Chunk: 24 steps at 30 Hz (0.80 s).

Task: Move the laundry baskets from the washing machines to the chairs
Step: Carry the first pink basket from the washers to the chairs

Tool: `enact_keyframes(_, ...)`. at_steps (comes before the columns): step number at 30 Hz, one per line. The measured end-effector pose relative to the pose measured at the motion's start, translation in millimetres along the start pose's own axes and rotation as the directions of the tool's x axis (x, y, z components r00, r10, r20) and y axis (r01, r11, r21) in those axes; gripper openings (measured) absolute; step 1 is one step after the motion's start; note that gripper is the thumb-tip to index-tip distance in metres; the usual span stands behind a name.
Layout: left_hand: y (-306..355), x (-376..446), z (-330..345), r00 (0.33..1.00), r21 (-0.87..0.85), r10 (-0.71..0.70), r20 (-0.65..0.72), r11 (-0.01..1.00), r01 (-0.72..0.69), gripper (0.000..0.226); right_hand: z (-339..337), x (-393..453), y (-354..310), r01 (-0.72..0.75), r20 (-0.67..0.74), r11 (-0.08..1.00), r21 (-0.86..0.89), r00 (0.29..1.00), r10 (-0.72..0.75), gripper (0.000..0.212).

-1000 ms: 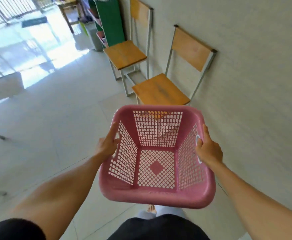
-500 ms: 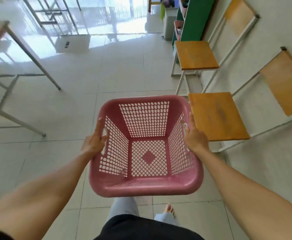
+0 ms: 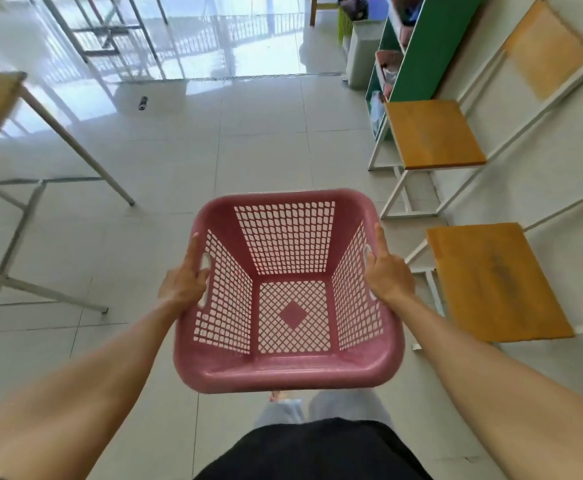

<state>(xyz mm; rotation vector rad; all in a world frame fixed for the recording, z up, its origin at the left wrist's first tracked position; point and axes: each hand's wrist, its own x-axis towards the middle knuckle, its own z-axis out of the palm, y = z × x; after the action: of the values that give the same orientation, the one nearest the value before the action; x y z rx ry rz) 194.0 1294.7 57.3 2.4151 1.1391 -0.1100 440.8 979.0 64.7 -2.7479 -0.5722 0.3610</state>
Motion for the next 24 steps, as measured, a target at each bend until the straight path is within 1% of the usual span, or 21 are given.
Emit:
enact_keyframes(2, 10, 38, -7, 0.999, 0.005, 0.045, -0.011, 0.999, -0.045, 0.08, -3, 24, -6, -0.046, -0.004, 0.999, 0.004, 0.999, 0.046, 0.066)
enact_keyframes(4, 22, 78, -11, 0.996, 0.001, 0.09, 0.007, 0.996, -0.09, 0.081, -2, 48, -7, -0.096, -0.009, 0.995, 0.022, 0.995, 0.097, 0.065)
enact_keyframes(8, 58, 162, -9, 0.982, 0.015, 0.187, 0.038, 0.982, -0.187, 0.081, 0, 108, -4, -0.181, 0.028, 0.979, 0.091, 0.983, 0.18, 0.063)
enact_keyframes(13, 86, 251, -12, 0.98, 0.043, 0.171, 0.101, 0.984, -0.176, 0.083, -1, 189, -17, -0.232, 0.047, 0.964, 0.13, 0.973, 0.227, 0.061)
enact_keyframes(20, 125, 356, -31, 0.975, 0.03, 0.162, 0.152, 0.985, -0.169, 0.084, -9, 293, -41, -0.268, 0.011, 0.954, 0.134, 0.963, 0.268, 0.058)
enact_keyframes(24, 135, 425, -37, 0.964, 0.011, 0.205, 0.167, 0.978, -0.209, 0.086, -10, 346, -57, -0.327, 0.04, 0.936, 0.132, 0.945, 0.325, 0.058)
